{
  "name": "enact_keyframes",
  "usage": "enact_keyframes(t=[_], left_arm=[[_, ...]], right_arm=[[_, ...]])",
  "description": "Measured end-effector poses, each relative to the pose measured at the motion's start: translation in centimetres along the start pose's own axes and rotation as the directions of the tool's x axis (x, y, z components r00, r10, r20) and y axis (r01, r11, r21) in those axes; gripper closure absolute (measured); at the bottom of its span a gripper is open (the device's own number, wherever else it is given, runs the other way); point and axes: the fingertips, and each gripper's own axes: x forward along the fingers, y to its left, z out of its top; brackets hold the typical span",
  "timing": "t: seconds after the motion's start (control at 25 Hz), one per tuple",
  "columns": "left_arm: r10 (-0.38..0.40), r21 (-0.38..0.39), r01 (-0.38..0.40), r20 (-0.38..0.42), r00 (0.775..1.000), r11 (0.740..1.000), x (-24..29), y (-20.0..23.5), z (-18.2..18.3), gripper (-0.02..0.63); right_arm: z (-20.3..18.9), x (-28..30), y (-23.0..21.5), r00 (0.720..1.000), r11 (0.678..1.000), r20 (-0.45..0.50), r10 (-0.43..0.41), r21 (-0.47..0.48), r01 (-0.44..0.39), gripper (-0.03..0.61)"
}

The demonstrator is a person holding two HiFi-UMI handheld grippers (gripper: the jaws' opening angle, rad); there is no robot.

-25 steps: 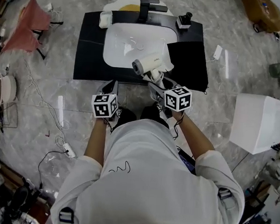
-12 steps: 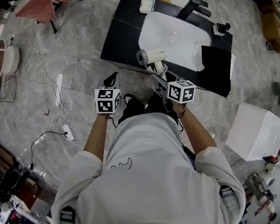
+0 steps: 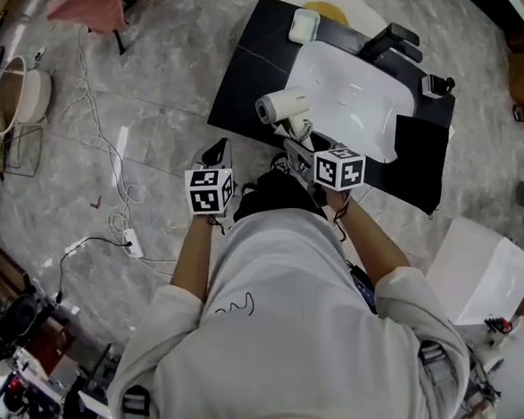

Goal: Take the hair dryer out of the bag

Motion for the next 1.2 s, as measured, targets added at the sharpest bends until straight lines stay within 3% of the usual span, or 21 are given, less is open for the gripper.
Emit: enact_keyframes(t=[0.28,0.64,0.96,1.2], left_arm=[[0.032,-0.01,-0.032,-0.015,0.999,0.999,3.9,0.7,4.0,0.593],[0.024,0.01,-0.024,-0.069,0.997,1.0,7.0,1.6,6.1,0.592],[-0.064,0.051,0.069,-0.083,0.994,0.996,11.8,5.2,10.0,0.592],[-0.186,0.124,0.204,-0.142,0.972,0.971,16.2,8.8,13.8,0.592]], right_arm=[[4.0,2.8,-2.4,1.0,1.0,0.008,0.011,0.027,-0.011,0.314],[6.8,5.3,-4.1,1.0,0.992,0.025,-0.01,0.125,0.006,0.313],[9.7,9.1,-4.7,0.994,0.982,0.032,-0.1,0.162,0.093,0.313],[11.9,13.7,-4.6,0.973,0.946,0.035,-0.227,0.245,0.212,0.313]])
